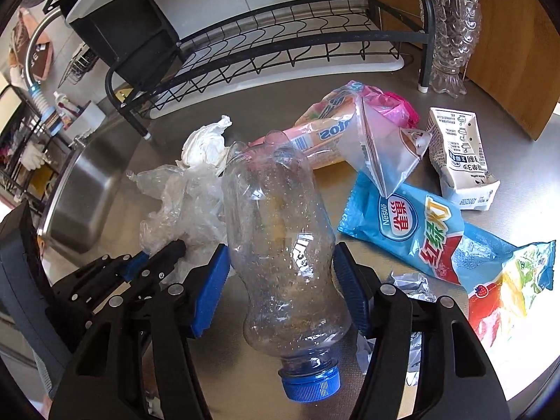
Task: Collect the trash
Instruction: 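Grasp the plastic wrap with the left tool while the right tool grasps the clear bottle, then carry the plastic wrap and bottle down over the floor bin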
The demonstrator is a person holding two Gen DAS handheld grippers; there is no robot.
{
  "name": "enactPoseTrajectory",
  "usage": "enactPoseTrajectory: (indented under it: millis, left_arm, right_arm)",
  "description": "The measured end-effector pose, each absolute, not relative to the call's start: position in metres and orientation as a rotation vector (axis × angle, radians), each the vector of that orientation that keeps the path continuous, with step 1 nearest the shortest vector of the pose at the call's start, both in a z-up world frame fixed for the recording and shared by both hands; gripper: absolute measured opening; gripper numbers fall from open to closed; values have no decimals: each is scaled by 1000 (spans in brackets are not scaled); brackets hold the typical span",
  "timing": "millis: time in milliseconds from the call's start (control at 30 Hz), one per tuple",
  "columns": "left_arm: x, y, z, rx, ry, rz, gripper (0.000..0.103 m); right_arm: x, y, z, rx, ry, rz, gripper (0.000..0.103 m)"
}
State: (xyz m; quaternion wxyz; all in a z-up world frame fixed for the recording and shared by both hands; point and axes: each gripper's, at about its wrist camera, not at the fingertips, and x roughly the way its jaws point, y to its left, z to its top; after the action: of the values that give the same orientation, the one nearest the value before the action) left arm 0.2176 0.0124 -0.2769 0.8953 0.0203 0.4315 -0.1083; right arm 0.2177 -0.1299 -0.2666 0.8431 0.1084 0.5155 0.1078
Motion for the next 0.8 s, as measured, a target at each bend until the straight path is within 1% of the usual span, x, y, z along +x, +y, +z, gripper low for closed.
enactPoseTrajectory:
  millis: [233,433,633,800]
  left_arm:
    - [186,19,-248,65,836,-203,5]
    - [141,27,-222,75,788,-184,5]
    - [85,31,-206,78,757,-185,5]
    - [32,30,-205,95,738,-192,5]
  right_arm:
    - [193,-125,-240,220,1038,232,61]
    - [166,-121,-217,222,1000,243,60]
    - [116,-115,-195,208,953,265,60]
    - [65,-113,-188,198,926,281,60]
